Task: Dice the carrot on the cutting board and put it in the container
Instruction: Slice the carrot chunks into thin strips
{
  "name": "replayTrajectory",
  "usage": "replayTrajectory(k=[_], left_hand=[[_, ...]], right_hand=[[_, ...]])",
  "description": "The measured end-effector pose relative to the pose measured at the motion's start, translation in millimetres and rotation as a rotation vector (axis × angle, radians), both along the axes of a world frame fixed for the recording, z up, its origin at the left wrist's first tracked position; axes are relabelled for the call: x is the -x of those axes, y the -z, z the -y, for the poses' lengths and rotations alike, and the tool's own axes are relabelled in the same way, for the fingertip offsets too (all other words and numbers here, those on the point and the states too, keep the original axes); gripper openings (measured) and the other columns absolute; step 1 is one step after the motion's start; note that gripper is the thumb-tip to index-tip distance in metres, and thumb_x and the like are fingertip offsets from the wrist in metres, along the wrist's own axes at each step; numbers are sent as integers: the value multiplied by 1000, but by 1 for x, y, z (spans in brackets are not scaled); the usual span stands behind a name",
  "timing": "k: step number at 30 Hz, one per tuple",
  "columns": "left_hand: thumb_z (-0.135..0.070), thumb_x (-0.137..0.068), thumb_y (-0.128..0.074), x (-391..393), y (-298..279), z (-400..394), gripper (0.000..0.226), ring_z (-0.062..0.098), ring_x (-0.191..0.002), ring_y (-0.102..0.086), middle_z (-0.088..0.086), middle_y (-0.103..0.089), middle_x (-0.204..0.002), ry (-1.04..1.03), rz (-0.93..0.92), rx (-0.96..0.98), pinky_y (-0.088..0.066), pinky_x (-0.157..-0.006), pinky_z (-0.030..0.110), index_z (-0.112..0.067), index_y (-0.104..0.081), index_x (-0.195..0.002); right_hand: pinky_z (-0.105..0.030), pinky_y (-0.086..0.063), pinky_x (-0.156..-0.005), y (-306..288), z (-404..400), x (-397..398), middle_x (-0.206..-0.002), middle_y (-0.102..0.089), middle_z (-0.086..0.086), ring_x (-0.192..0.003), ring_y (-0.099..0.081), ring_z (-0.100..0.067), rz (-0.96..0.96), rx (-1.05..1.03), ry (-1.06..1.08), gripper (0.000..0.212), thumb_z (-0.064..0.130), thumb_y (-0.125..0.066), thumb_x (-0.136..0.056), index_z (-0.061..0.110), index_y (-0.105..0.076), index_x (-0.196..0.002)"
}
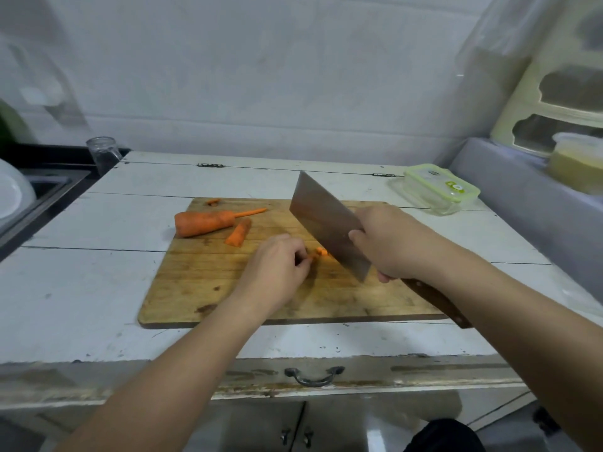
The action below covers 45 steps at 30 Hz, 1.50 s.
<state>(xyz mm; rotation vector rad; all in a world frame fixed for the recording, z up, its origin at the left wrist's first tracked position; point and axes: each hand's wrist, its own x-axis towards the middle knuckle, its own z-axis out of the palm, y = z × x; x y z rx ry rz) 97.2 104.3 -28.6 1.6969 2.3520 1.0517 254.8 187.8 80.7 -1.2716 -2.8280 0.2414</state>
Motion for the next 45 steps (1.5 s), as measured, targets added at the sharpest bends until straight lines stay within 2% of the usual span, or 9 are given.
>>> replayTrajectory(k=[4,8,14,19,22,28,33,37,45], left_hand=[[-24,-95,-70,1,1,0,20,8,-80,-53,-12,-55,-83,5,12,5,-44,-70,26,-21,-66,-75],[-26,-95,-70,-1,-2,0,19,11,-81,-54,-8,-55,-84,5,18,16,-46,-70,29,-19,-68,-78],[-31,-98,-65,-2,-4,3,18,15,-88,-56,-4,-59,-91,-1,10,34,-49,-77,32,-18,-71,-87],[-32,-96,-64,-2,-7,6,11,7,-85,-56,-13,-55,-91,-53,101,-15,-45,-70,22,-28,-66,-87],[-27,-95,-66,-1,-5,5,15,6,-83,-56,-14,-54,-90,-60,106,-9,-43,-68,22,-29,-63,-80],[-24,-96,-69,0,-3,5,14,13,-88,-56,-7,-59,-91,-17,26,32,-48,-74,29,-22,-65,-83],[-26,-96,-68,-1,-4,8,9,15,-92,-57,-5,-61,-95,-12,16,41,-51,-81,34,-20,-70,-89],[-31,-95,-71,2,-5,15,11,6,-93,-61,-10,-66,-101,-27,162,13,-55,-83,29,-26,-72,-104],[-23,-94,-72,4,-3,19,4,4,-86,-56,-13,-55,-92,-52,89,-26,-45,-73,16,-25,-74,-91]], right_hand=[[-32,-54,-60,2,13,-5,-80,-63,-5,-60,-62,-19,160,-18,-32,5,19,-60,-98,14,-59,-98],[-26,-41,-47,15,16,16,-80,-61,-4,-57,-58,-18,234,-11,-17,21,7,-70,-89,13,-59,-106],[-23,-49,-47,4,7,17,-72,-73,-6,-56,-71,-16,170,64,-16,14,15,-59,-99,7,-70,-104],[-29,-52,-55,-9,10,-6,-67,-64,-6,-53,-66,-18,37,52,4,16,23,-45,-105,14,-58,-103],[-35,-57,-66,0,14,-6,-74,-64,-6,-64,-66,-23,85,27,-13,16,23,-50,-103,12,-58,-95],[-27,-50,-52,10,23,14,-91,-66,-7,-65,-66,-19,251,67,-7,26,9,-72,-91,11,-59,-113],[-25,-52,-52,7,16,22,-78,-74,-8,-65,-73,-21,175,88,-20,14,15,-60,-99,6,-66,-109],[-27,-49,-47,0,13,2,-69,-67,-7,-53,-65,-20,-24,107,33,28,25,-43,-104,9,-58,-86],[-29,-51,-57,-4,24,-8,-65,-69,-8,-50,-66,-16,144,31,-58,19,25,-41,-106,15,-55,-98]])
